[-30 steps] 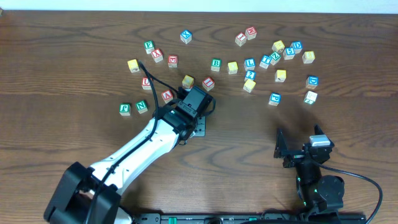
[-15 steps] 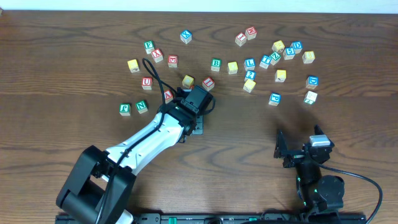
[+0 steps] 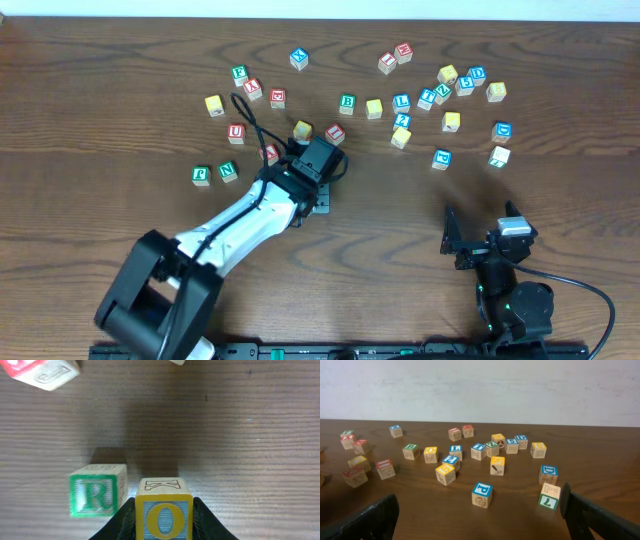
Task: Spell out ROBOT
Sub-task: 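Lower the O block right of the R block and release it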
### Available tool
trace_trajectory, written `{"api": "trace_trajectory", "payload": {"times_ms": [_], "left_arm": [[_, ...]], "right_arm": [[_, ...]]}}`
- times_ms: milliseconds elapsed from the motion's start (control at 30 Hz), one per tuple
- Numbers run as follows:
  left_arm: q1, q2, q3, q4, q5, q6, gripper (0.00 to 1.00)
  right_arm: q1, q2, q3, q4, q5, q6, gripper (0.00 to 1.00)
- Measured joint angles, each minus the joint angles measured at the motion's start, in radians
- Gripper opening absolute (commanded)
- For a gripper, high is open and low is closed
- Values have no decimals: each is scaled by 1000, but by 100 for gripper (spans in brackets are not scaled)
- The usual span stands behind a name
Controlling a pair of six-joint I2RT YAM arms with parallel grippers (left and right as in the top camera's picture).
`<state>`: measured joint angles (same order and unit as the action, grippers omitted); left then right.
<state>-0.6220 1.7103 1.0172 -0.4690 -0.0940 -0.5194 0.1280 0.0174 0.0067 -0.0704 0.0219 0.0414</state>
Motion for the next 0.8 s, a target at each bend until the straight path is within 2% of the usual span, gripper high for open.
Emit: {"api": "trace_trajectory", "payload": {"times_ms": [800], "left_arm": [[0,55,-9,56,4,23,7]], "right_arm": [[0,0,0,0,0,0,99]]}}
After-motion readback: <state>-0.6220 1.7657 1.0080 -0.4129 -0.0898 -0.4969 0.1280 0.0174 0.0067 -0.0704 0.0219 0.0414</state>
